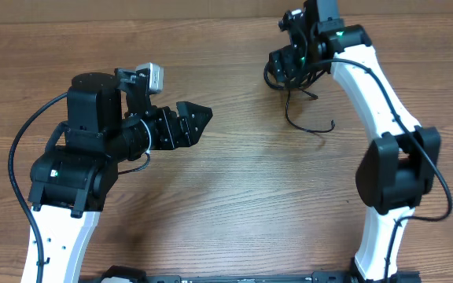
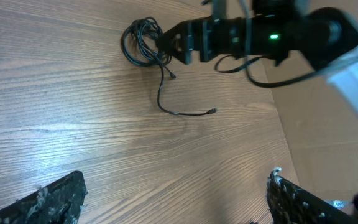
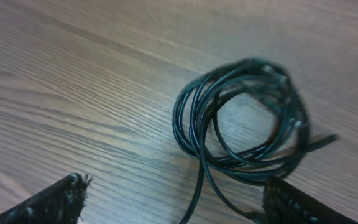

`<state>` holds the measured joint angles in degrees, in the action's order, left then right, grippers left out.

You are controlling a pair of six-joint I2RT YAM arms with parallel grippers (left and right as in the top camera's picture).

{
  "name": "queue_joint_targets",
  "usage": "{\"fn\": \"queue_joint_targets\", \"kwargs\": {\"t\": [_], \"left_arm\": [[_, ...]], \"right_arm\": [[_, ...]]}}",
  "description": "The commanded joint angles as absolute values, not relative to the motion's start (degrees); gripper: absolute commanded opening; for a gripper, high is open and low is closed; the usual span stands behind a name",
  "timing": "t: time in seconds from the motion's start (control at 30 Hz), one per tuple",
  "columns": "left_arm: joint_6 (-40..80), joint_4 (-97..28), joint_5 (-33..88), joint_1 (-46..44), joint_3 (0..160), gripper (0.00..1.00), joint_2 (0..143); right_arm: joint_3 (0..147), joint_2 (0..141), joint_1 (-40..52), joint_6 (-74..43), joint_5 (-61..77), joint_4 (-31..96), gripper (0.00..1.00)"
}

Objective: Untangle cables

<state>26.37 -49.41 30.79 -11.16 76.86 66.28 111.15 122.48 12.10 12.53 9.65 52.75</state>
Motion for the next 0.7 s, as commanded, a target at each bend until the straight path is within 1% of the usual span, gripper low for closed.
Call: {"fn": "queue_joint_targets", "kwargs": {"t": [0.0, 0.07, 0.13, 0.17, 0.3, 0.47, 0.5, 0.57, 0.67], "left_arm": [[25.7, -49.7, 30.0, -10.9, 77.8, 0.93, 65.9], [25.7, -50.0, 30.0, -10.9, 77.8, 0.93, 65.9], [25.7, -50.4, 30.0, -10.9, 77.8, 0.94, 65.9], [25.7, -50.6, 30.0, -10.9, 77.8, 0.94, 65.9], [25.7, -51.4, 30.1, -10.9, 77.8, 0.94, 65.9], [26.0, -51.2, 30.1, -10.9, 77.8, 0.94, 65.9], [26.0, -51.1, 30.0, -10.9, 77.8, 0.94, 65.9], [26.2, -51.2, 30.1, -10.9, 77.8, 0.94, 65.9], [26.8, -51.2, 30.1, -10.9, 77.8, 0.94, 65.9]], "right_arm": [[111.3, 125.9, 12.1, 11.5, 10.0, 51.8, 0.85], [111.3, 127.4, 12.1, 11.5, 10.1, 51.2, 0.81], [111.3, 128.8, 12.1, 11.5, 10.1, 50.4, 0.73], [111.3, 129.5, 12.1, 11.5, 10.2, 49.8, 0.71], [111.3, 131.8, 12.1, 11.0, 10.2, 47.0, 0.71], [111.3, 133.7, 12.1, 6.9, 10.4, 42.0, 0.71], [111.3, 134.2, 12.1, 6.8, 10.4, 41.0, 0.69], [111.3, 134.8, 12.1, 6.8, 10.3, 39.5, 0.6], [111.3, 136.5, 12.1, 5.9, 10.3, 37.6, 0.59]]}}
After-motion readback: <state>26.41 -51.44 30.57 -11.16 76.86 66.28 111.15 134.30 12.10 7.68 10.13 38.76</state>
